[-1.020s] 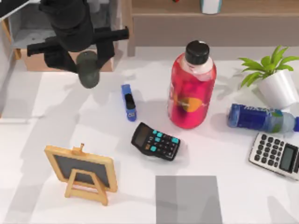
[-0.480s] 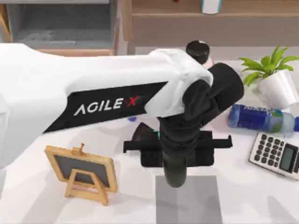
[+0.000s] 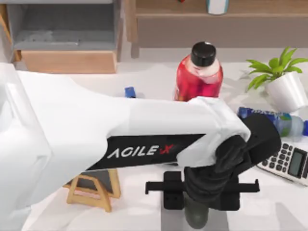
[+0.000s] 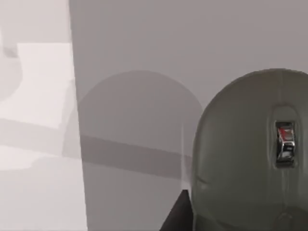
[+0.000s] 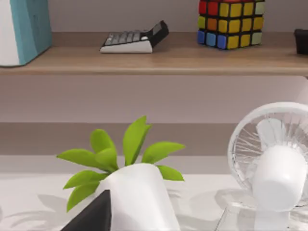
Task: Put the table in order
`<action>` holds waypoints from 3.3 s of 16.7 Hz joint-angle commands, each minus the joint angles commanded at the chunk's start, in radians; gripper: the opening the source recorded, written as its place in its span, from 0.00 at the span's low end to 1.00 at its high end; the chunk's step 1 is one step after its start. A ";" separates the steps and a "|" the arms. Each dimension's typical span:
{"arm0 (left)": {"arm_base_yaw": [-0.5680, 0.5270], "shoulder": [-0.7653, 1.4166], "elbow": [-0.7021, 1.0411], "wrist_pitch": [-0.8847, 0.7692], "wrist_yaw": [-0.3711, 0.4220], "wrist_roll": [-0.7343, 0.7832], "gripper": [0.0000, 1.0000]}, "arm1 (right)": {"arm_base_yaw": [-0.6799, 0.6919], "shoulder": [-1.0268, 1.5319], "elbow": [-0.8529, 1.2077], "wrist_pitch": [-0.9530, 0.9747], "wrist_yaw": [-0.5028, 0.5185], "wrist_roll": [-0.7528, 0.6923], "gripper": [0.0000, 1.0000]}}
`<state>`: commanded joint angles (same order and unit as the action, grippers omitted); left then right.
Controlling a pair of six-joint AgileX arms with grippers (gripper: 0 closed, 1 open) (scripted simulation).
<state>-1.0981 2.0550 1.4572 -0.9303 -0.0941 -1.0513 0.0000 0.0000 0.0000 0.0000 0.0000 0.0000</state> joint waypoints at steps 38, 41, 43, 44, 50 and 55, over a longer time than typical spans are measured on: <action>0.003 0.015 -0.019 0.035 0.000 0.003 0.00 | 0.000 0.000 0.000 0.000 0.000 0.000 1.00; 0.003 0.015 -0.019 0.035 0.000 0.003 0.00 | 0.000 0.000 0.000 0.000 0.000 0.000 1.00; 0.003 0.015 -0.019 0.035 0.000 0.003 0.08 | 0.000 0.000 0.000 0.000 0.000 0.000 1.00; 0.003 0.015 -0.019 0.035 0.000 0.003 0.15 | 0.000 0.000 0.000 0.000 0.000 0.000 1.00; 0.003 0.015 -0.019 0.035 0.000 0.003 0.60 | 0.000 0.000 0.000 0.000 0.000 0.000 1.00; 0.003 0.015 -0.019 0.035 0.000 0.003 0.98 | 0.000 0.000 0.000 0.000 0.000 0.000 1.00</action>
<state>-1.0956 2.0701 1.4380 -0.8958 -0.0939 -1.0486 0.0000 0.0000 0.0000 0.0000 0.0000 0.0000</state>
